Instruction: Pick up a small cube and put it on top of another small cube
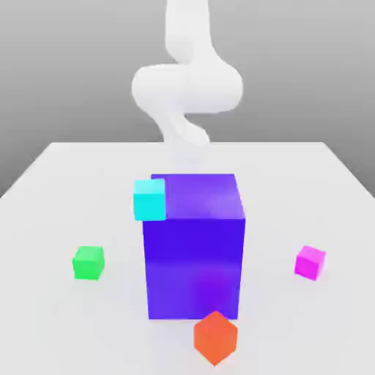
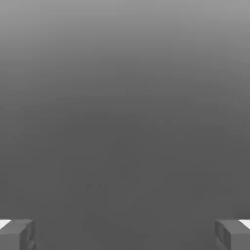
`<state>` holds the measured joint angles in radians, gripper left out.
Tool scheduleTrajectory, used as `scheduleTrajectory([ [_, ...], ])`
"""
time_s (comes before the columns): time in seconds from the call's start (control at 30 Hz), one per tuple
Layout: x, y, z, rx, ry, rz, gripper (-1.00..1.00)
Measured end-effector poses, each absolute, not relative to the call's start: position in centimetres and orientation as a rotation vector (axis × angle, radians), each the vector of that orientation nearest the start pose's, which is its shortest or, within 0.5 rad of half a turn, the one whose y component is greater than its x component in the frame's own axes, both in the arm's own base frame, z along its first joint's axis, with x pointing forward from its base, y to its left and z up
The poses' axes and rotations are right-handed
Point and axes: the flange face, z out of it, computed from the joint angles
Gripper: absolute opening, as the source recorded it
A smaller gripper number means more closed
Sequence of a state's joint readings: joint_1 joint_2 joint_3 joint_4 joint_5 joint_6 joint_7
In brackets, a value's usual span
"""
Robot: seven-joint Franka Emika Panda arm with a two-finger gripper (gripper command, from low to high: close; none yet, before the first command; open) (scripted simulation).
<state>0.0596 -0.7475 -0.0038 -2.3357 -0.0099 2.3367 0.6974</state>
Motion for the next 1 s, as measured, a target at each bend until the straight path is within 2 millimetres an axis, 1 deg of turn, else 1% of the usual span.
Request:
scheduleTrajectory([
  [0.1, 38.9, 4.7, 63.6, -2.707, 0.597, -0.935, 0.0],
  [0.23, 40.7, 8.5, 58.0, -2.844, 0.249, -0.853, 0.0],
  [0.33, 41.3, 11.3, 53.7, -2.912, -0.028, -0.785, 0.0],
  [0.47, 41.1, 15.1, 48.0, -2.951, -0.413, -0.684, 0.0],
  [0.57, 40.2, 17.7, 43.7, -2.94, -0.707, -0.604, 0.0],
  [0.7, 38.3, 20.8, 38.1, -2.87, -1.097, -0.488, 0.0],
  [0.87, 34.7, 23.8, 31.4, -2.694, -1.566, -0.336, 0.0],
  [1.0, 31.1, 25.4, 26.4, -2.487, -1.912, -0.209, 0.0],
])
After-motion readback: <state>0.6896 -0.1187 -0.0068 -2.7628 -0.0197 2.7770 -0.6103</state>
